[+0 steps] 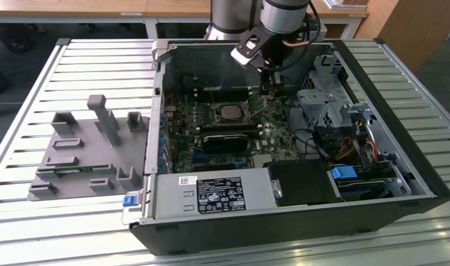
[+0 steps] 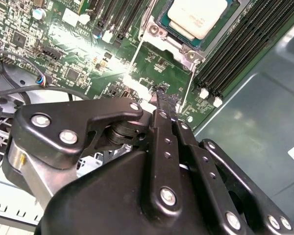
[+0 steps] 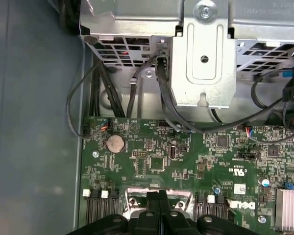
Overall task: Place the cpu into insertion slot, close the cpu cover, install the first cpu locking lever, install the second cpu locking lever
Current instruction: 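Close the cpu cover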
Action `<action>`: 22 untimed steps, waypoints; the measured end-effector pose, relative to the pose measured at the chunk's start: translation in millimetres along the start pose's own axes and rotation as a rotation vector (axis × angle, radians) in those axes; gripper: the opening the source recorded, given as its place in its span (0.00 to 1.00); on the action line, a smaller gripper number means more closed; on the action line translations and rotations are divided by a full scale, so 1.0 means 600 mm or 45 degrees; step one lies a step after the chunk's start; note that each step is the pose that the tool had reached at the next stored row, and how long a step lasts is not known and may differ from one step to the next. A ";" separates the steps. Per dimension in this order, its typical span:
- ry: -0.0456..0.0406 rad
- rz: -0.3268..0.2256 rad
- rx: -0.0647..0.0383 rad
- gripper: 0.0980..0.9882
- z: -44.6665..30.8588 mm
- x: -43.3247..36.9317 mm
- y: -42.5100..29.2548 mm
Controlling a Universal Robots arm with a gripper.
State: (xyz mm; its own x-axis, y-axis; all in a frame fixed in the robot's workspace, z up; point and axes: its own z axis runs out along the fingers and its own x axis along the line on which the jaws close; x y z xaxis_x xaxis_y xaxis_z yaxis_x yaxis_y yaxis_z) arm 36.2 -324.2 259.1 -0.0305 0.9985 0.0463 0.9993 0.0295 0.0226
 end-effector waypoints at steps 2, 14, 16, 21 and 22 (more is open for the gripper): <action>-0.005 0.000 0.001 0.01 0.001 0.003 0.002; -0.008 0.000 0.003 0.01 0.003 0.002 0.021; -0.008 0.000 0.003 0.01 0.004 0.002 0.024; -0.008 0.000 0.004 0.01 0.006 0.002 0.031; -0.008 0.000 0.005 0.01 0.007 0.002 0.032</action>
State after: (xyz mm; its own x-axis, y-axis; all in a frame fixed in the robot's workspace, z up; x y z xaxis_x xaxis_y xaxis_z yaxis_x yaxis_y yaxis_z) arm 55.6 -322.2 255.6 -0.0302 0.9987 0.0401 0.9994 0.0294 0.0188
